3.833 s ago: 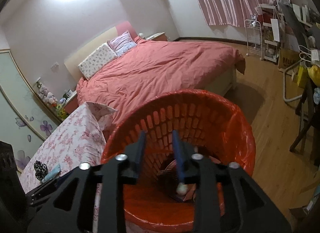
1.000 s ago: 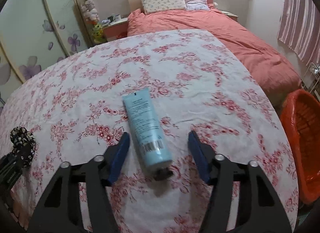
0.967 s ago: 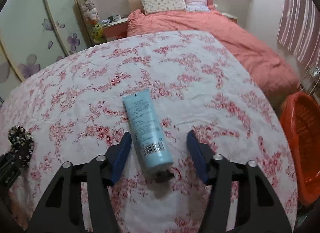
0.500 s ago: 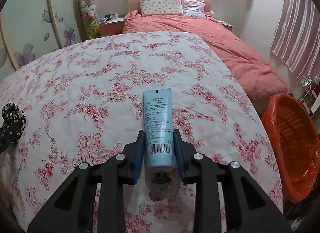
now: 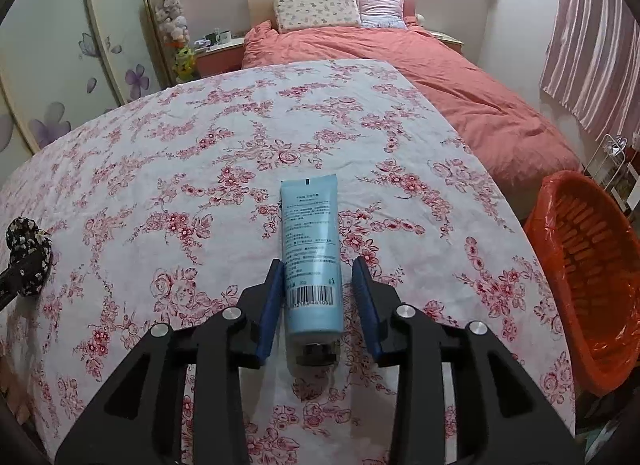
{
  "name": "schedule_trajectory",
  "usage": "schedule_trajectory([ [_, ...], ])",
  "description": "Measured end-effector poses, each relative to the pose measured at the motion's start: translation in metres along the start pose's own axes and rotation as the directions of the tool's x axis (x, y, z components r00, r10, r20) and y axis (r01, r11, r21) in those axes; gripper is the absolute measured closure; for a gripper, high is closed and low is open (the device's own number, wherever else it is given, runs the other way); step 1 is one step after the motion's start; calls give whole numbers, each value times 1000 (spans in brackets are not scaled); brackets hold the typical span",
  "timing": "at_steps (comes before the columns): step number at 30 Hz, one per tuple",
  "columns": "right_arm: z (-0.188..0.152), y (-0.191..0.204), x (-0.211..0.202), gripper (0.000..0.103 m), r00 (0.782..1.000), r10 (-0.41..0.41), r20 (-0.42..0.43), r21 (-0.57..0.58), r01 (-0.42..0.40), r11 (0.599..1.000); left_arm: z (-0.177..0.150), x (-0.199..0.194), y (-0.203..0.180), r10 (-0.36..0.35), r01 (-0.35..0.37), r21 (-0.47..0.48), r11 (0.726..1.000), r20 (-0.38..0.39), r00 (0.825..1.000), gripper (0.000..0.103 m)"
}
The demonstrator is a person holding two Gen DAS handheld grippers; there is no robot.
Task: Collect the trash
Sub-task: 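Grasp the light blue tube with the right tool while the left tool holds the scrunchie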
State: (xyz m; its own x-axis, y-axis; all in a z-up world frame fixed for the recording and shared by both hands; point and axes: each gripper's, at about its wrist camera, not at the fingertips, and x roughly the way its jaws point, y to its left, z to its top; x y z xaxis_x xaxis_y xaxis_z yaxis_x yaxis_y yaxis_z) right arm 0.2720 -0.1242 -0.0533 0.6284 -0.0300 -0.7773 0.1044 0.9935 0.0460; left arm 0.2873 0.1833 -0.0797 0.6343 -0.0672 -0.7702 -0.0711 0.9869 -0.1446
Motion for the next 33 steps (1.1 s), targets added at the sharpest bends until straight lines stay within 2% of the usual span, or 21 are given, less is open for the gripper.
schedule_trajectory([
  [20, 0, -2, 1, 66, 1000, 9, -1, 4, -9, 1000, 0, 0, -3, 10, -10, 11, 1000, -3, 1000, 58],
  [26, 3, 7, 3, 66, 1000, 5, 0, -38, -5, 999, 0, 1, -6, 27, -27, 34, 999, -4, 1000, 58],
  [28, 4, 9, 3, 74, 1000, 18, 1, -49, -18, 999, -1, 1, -7, 37, -37, 40, 999, -2, 999, 67],
  [30, 4, 8, 2, 74, 1000, 31, 1, -51, -31, 998, -2, -1, -8, 36, -36, 44, 998, -1, 999, 77],
  [33, -1, 2, -3, 74, 998, 57, 7, -36, -56, 998, -5, -4, -10, 18, -18, 51, 999, 0, 1000, 82],
])
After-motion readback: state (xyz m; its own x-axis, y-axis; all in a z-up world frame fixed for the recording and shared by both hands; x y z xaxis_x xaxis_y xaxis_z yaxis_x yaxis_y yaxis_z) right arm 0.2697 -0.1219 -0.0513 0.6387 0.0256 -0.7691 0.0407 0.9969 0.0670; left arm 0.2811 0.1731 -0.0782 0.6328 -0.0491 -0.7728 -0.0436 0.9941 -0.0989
